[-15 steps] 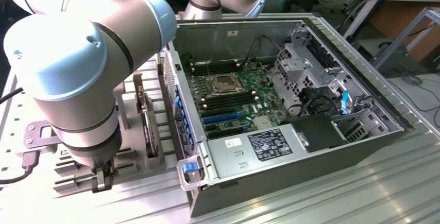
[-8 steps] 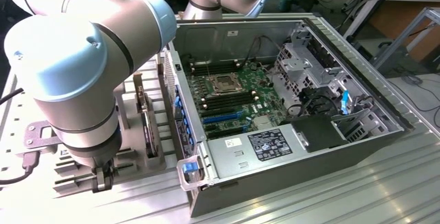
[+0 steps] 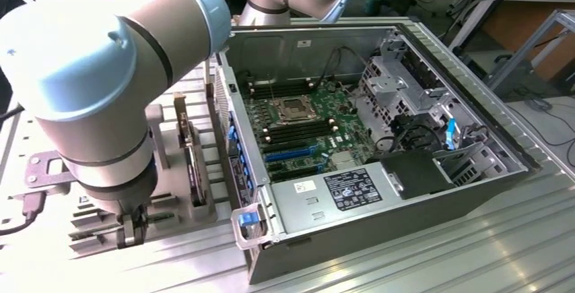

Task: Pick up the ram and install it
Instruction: 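Pick up the ram and move it above insertion slot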

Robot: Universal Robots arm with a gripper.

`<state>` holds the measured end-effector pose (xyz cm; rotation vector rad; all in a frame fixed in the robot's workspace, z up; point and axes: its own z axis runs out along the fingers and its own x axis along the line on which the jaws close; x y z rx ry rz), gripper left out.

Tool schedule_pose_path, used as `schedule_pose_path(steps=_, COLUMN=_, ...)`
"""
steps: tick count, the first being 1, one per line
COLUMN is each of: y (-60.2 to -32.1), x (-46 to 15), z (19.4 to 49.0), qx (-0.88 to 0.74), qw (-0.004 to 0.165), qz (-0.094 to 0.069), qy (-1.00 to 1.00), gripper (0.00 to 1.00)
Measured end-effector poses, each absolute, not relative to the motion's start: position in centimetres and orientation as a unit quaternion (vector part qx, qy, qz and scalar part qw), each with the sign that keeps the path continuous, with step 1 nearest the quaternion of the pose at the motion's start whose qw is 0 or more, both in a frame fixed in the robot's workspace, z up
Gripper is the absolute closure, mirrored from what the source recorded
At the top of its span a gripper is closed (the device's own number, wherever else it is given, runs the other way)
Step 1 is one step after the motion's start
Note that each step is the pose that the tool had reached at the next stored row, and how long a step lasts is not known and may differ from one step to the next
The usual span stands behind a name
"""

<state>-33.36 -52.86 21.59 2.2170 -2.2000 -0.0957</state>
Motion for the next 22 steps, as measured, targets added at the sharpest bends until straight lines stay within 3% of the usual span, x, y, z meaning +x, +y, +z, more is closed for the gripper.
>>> schedule_pose_path(steps=11, y=-52.7, x=-33.4, z=27.7, qx=0.709, qw=0.011, qz=-0.028, qy=-0.704, gripper=0.86)
schedule_pose_path(steps=22, y=-52.1, x=-33.3, z=33.6, qx=0.709, qw=0.034, qz=-0.005, qy=-0.705, gripper=0.86)
